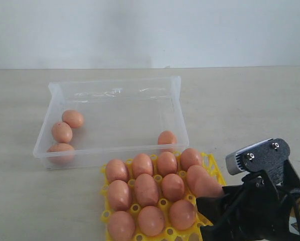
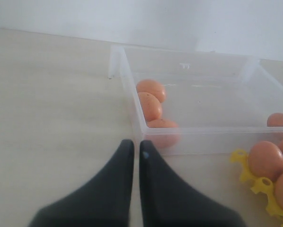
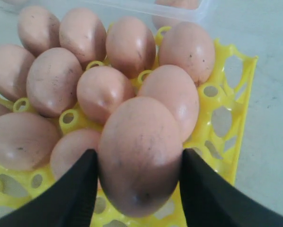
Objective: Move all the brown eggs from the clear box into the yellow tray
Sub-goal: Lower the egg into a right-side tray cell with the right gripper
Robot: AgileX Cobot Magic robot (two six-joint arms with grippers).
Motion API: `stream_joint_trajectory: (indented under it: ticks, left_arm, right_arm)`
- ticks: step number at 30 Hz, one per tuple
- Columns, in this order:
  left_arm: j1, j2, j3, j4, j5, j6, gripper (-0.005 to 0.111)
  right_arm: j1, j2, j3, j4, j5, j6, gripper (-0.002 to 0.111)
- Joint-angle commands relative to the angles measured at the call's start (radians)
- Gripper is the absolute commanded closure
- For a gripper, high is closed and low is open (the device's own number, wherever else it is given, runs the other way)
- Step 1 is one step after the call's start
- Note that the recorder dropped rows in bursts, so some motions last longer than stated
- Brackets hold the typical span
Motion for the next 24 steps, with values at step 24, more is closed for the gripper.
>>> stream_joint_trajectory:
  ticks: [24]
  left_arm:
    - [-0.002,0.004,0.004,0.004,-0.007,0.004,0.103]
  right_arm:
    - [-0.002,0.101,-0.001,-0.021,-0.007,-0.115,0.108]
